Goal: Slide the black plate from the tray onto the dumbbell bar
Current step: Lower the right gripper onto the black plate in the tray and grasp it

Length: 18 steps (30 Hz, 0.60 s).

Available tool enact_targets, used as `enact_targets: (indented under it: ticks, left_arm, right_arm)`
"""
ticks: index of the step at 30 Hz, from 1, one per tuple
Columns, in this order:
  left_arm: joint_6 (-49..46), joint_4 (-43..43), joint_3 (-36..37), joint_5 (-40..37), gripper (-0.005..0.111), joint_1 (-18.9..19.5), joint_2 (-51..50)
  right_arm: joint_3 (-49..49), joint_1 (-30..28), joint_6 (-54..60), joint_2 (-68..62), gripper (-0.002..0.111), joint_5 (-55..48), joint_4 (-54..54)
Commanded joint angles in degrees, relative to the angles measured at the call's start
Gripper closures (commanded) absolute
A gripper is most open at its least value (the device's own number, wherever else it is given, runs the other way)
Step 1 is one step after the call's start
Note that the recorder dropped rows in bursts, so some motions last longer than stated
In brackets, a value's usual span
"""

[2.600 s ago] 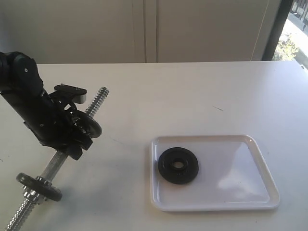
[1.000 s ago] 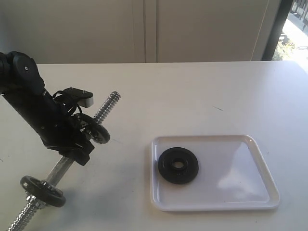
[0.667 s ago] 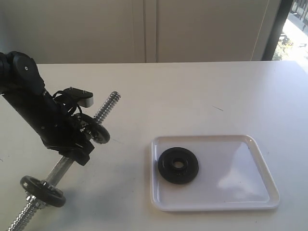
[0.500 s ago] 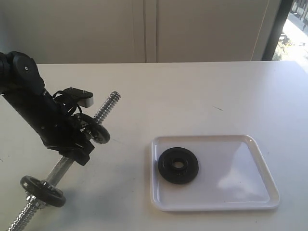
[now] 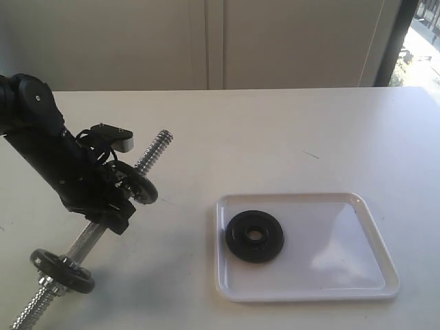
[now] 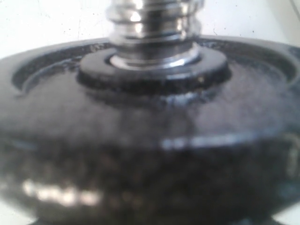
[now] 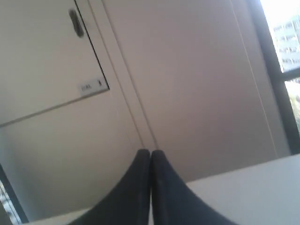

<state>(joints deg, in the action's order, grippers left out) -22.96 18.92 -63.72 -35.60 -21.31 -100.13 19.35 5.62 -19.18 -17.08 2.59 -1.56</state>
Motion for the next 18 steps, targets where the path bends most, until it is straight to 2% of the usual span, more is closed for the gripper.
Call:
enact_targets:
  ticks: [1, 10, 18]
  left_arm:
    - [-0.06, 3.33, -0.94, 2.01, 0.107, 0.03, 2.12]
    - [-0.06, 3.33, -0.94, 2.15, 0.107, 0.03, 2.12]
    - [-0.06, 3.33, -0.94, 2.15, 0.107, 0.03, 2.12]
  right_arm:
    - [9.38, 0.41, 4.16, -12.66, 0.108, -8.66, 0.24]
    - [26.70, 10.04, 13.84, -38.27, 0.108, -30.73, -0.14]
    - [30.31, 22.23, 20.22, -52.85, 0.108, -33.44, -0.03]
